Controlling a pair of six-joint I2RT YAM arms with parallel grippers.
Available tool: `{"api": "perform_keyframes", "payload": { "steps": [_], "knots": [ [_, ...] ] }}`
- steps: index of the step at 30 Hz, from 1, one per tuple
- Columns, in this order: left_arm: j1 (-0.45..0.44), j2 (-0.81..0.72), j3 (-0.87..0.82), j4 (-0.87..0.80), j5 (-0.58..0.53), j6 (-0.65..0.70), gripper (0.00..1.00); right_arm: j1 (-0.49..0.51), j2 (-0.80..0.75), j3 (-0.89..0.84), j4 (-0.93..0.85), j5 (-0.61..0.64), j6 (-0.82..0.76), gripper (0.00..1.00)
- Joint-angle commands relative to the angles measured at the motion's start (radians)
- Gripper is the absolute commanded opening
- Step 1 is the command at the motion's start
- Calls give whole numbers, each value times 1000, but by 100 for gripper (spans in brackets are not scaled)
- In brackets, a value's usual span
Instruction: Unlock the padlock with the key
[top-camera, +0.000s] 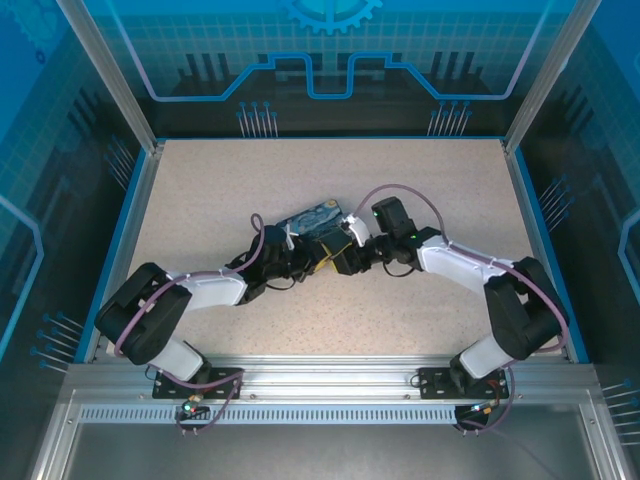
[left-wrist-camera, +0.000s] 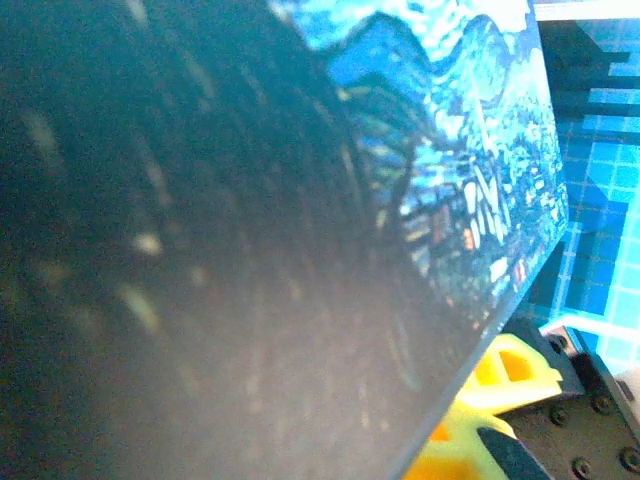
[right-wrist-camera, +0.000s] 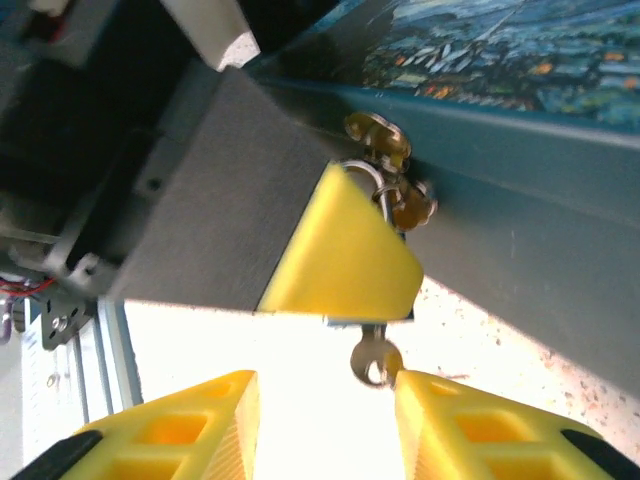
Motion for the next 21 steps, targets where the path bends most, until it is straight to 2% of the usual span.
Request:
{"api": "perform_keyframes", "payload": {
  "steps": [1, 10, 16, 21],
  "knots": [
    [11, 8, -5, -42, -8, 43, 0, -39, -82, -66, 27, -38, 38, 45],
    [10, 14, 31, -198, 25, 194, 0, -42, -169, -171, 104, 151, 203, 62],
    [8, 47, 74, -310, 65, 327, 0, -13, -168, -200, 169, 202, 306, 64],
    [5, 101, 85, -300, 100, 352, 14, 32, -129, -192, 188, 248, 327, 64]
  ]
}}
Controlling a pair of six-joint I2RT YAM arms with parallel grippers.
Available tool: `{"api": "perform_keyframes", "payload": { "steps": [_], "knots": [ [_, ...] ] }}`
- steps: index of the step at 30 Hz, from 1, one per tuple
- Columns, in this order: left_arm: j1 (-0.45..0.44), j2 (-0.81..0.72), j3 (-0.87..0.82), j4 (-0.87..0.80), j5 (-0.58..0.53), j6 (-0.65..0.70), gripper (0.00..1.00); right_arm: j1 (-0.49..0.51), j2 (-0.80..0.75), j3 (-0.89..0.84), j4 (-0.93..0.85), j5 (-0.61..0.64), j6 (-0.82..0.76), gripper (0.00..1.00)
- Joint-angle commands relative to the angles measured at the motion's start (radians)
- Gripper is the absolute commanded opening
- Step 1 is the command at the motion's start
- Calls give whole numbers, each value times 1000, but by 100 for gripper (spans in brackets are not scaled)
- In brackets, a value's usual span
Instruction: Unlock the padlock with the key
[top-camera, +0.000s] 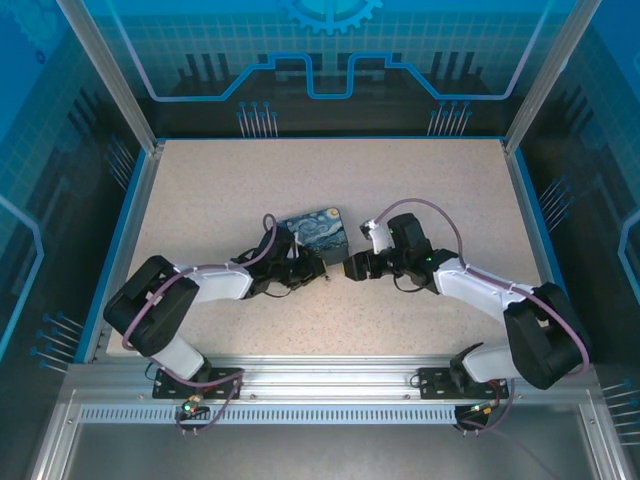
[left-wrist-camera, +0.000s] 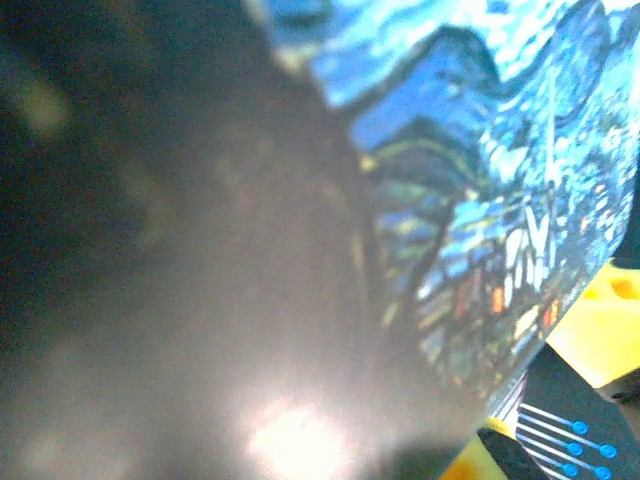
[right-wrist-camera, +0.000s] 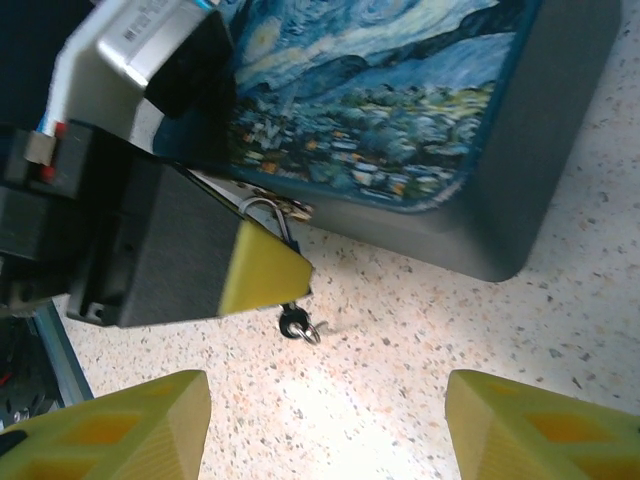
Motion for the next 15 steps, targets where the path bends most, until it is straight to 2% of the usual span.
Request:
{"api": "perform_keyframes", "payload": {
  "steps": [1, 8, 11, 15],
  "knots": [
    [4, 37, 20, -35, 66, 44, 17, 34, 27, 4, 43, 51, 44, 64],
    [-1, 6, 17, -61, 67, 73, 53, 58, 48, 10, 73, 76, 74, 68],
    [0, -49, 21, -112, 59, 98, 65, 60, 49, 10, 83, 87, 90, 71],
    [-1, -130, 29, -186, 49, 132, 77, 62, 56, 9, 96, 86, 107, 71]
  ]
}}
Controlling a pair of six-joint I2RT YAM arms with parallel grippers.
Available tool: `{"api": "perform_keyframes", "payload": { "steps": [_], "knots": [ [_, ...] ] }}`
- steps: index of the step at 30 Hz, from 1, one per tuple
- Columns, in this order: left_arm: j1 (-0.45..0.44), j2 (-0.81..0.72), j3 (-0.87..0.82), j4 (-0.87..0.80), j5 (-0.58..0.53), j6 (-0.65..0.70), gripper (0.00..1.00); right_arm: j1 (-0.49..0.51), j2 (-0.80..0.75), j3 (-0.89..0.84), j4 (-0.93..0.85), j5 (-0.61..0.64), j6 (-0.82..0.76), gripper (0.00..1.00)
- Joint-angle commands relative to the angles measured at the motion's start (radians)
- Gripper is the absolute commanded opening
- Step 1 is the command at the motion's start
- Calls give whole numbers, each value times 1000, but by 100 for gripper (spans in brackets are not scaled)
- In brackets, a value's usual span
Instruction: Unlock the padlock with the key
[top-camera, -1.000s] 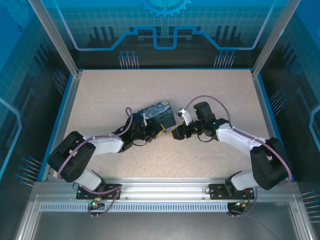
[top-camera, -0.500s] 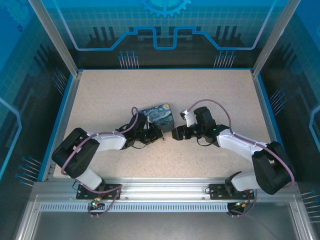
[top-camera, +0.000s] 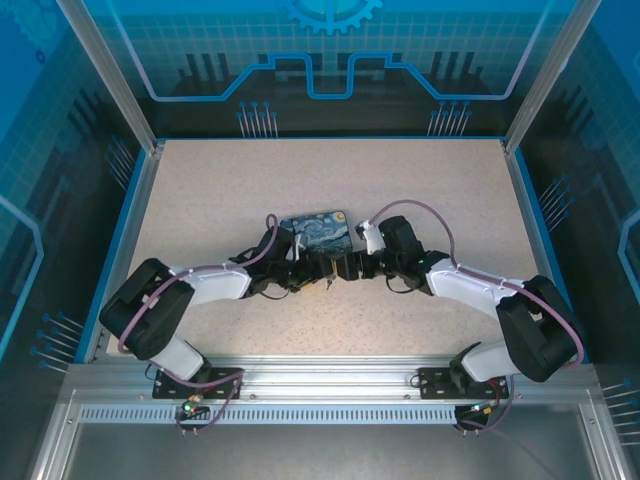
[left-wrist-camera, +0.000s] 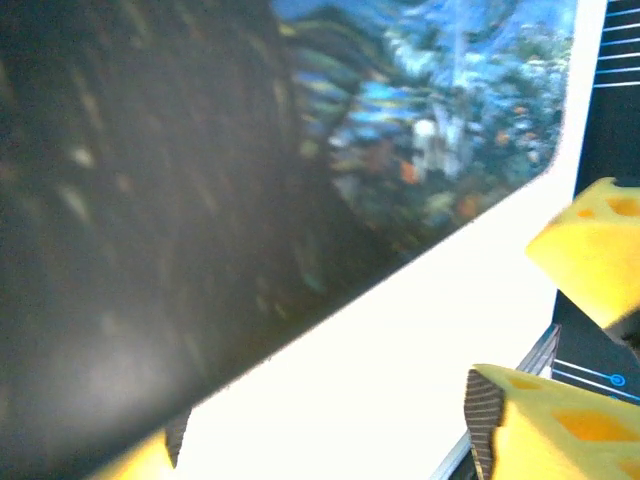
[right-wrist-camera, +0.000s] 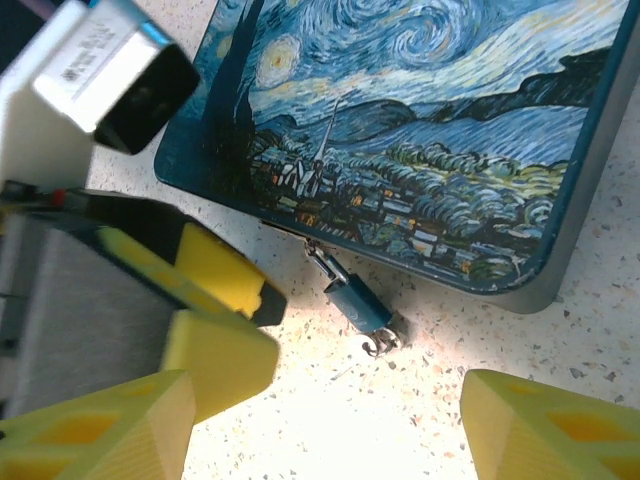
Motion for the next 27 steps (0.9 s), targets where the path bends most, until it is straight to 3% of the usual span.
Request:
{"api": "perform_keyframes", "payload": {
  "steps": [1, 10, 17, 27],
  "knots": [
    [2, -93, 23, -106, 8, 49, 79, 16, 18, 10, 31, 13, 29, 71],
    [22, -271, 42, -268, -93, 95, 99, 52, 91, 22, 79, 16, 54, 71],
    [42, -316, 94, -374, -198, 117, 99, 61, 209, 106, 117, 23, 82, 70],
    [48, -304, 78, -358, -223, 94, 99, 58, 263, 204, 91, 62, 66, 70]
  ]
}}
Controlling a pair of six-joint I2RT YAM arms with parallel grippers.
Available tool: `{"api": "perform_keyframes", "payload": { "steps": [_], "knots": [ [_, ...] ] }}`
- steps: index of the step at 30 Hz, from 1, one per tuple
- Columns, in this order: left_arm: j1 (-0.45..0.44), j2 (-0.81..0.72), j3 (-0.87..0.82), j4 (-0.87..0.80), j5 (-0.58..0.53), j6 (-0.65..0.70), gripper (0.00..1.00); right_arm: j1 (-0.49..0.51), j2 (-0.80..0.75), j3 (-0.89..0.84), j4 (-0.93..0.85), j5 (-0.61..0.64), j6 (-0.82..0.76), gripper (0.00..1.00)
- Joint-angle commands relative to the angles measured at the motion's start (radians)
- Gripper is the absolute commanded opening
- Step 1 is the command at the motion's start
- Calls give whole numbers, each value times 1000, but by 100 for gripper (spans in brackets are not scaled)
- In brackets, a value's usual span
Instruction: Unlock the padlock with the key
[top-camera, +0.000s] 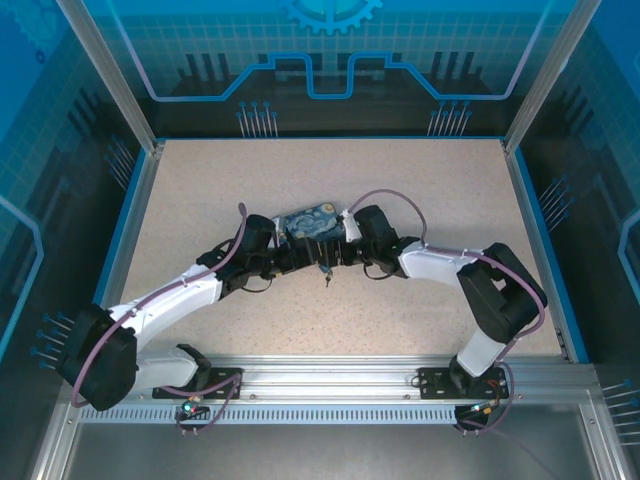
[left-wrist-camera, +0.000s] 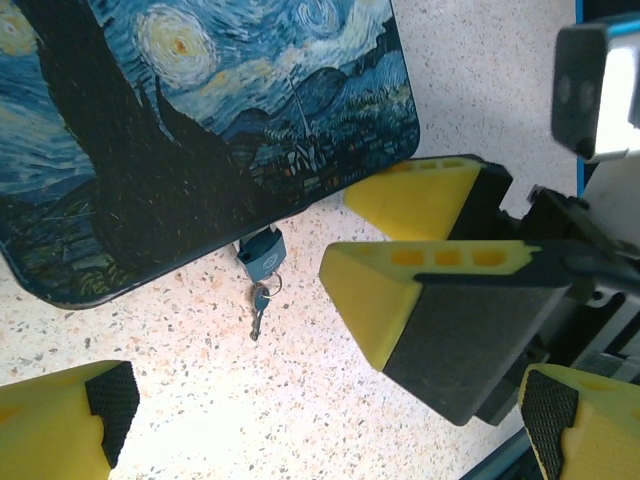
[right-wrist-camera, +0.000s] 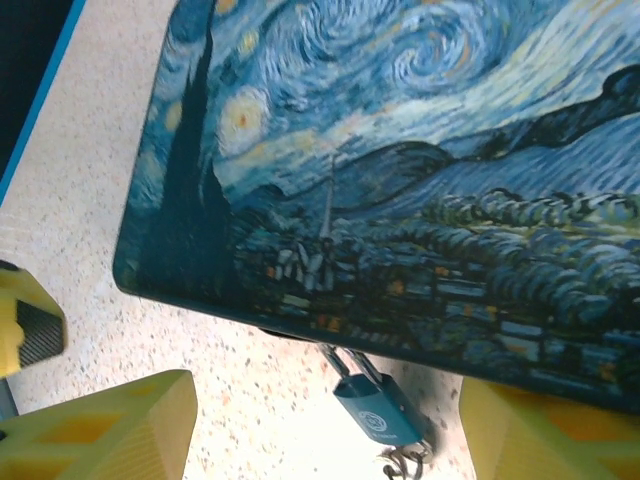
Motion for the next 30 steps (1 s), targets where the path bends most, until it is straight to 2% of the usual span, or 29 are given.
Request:
{"api": "perform_keyframes", "payload": {
  "steps": [1, 6, 10, 19, 30],
  "knots": [
    [11, -9, -4, -13, -26, -6, 99, 9, -8, 10, 18, 9, -8, 70],
    [21, -16, -21, 4, -29, -15, 99, 13, -45, -110, 90, 17, 12, 68],
    [30, -19, -17, 3, -21, -14, 99, 17, -44, -137, 90, 54, -11, 65],
    [49, -23, -13, 7, -4, -16, 99, 50, 14, -63, -11, 121, -130, 61],
    [76, -30, -26, 27, 28, -22, 99, 66, 103, -2, -40, 140, -151, 57]
  ]
}}
